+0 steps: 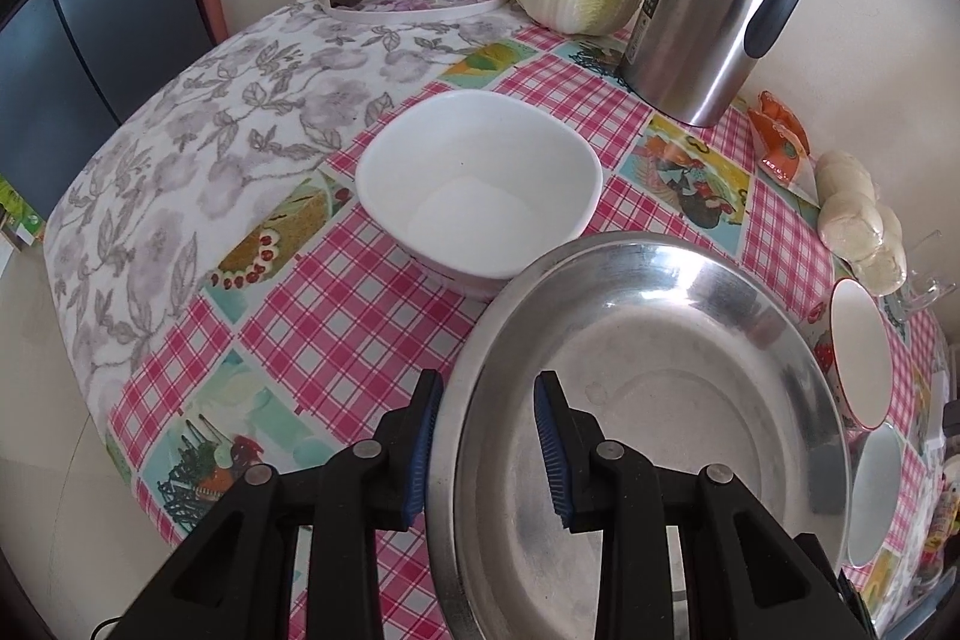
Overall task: Organize plates and bowls
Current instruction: 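Lower the steel basin with both tools beside the white square bowl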
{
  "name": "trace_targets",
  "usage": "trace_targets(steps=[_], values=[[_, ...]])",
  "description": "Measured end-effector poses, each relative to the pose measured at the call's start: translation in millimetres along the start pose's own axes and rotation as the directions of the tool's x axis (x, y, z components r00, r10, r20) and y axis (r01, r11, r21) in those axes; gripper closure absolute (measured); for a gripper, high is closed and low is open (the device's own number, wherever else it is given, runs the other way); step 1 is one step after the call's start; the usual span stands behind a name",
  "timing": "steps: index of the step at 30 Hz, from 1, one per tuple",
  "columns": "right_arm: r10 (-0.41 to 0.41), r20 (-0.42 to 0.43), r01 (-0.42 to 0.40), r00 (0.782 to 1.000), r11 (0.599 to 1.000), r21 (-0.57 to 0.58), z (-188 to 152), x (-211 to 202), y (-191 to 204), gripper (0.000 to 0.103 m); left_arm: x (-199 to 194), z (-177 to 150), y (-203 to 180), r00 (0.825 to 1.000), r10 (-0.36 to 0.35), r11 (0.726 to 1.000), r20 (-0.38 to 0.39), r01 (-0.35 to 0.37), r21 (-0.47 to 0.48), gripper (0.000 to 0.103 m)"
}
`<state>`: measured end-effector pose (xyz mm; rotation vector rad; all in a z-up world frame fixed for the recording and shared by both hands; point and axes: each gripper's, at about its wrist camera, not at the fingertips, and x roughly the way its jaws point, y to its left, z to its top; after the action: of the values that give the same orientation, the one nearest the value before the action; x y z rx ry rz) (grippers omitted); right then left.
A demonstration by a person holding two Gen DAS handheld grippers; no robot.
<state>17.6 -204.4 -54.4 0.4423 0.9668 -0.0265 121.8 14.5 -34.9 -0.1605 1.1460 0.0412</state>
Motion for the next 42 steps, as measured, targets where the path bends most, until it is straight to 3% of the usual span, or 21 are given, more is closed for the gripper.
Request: trace_targets(steps=[19,30,42], values=[[-0.061,-0.021,0.061,0.998,0.998,0.016,-1.7,14.2,-11.3,0.076,28.5,-8.5,-15.5,0.997,0.039,0.997,-0.064,-0.034,0.068,0.066],[-0.060,-0.053,0.061,0.997,0.998,0.015,-2.7,11.6,-11.2,0.076,28.3,-8.7,-14.8,0.996,0.021,0.997,-0.090,-0.015,0.071,0.066],[-0.075,-0.024,0.075,0.997,0.997,-0.011,-1.5,-9.9,-11.9,0.080,15.8,-7.3,-9.2,0.997,0.008,0.998,-0.073,-0.003,0.063,0.066]])
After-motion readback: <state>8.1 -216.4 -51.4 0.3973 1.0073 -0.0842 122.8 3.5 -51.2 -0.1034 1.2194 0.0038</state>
